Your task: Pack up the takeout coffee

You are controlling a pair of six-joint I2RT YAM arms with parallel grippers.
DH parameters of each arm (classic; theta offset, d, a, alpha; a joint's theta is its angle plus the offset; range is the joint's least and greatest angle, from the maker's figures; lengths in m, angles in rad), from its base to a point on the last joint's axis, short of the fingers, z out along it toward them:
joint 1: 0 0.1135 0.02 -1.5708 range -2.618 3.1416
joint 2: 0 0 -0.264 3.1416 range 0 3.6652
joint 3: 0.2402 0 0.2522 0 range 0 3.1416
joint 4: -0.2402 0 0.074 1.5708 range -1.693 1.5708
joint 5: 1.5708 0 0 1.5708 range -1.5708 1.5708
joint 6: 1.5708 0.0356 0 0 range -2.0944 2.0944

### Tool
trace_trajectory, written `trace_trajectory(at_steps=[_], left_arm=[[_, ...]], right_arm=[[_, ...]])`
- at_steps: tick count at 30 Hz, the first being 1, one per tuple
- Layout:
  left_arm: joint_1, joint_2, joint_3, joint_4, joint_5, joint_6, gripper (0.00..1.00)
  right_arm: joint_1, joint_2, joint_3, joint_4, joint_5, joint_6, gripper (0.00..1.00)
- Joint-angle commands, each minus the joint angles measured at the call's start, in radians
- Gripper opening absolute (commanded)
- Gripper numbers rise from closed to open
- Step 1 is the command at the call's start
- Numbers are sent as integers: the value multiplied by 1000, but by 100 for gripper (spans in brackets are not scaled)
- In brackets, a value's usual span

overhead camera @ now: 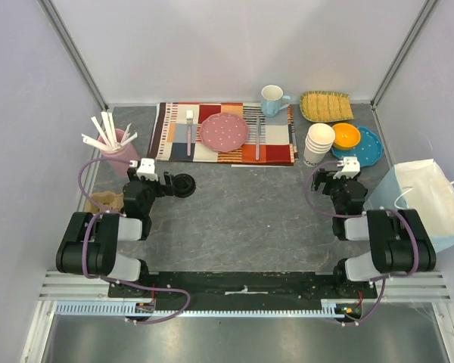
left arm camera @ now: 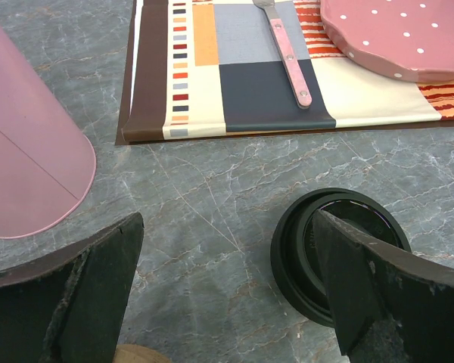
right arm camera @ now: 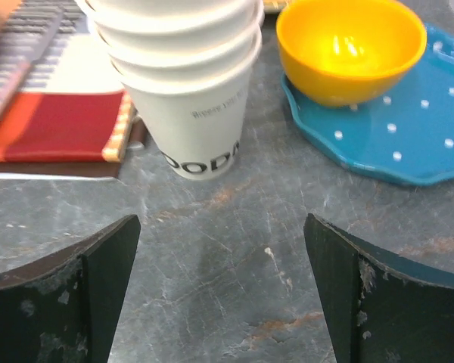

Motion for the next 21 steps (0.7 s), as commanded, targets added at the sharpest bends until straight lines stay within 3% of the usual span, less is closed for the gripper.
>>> trace_trajectory(at_steps=[1,4,11,12,21], left_arm=[[4,-10,20,57,9,-7,100],[10,-30,11,63,68,10,100],[30,-243,55,-260,115,57,100],[30,-297,66,-357,124,60,100],[30,-719,43,-633,245,0,100]], right_arm=[[-1,-200,42,-170,-90,-18,98],[-1,-292,75,-304,-94,14,98],[-1,-416,138,-478,-252,54,98],[-1,-432,166,-503,-274,60,99],[-3,-475,440,-837,-343,176,98]])
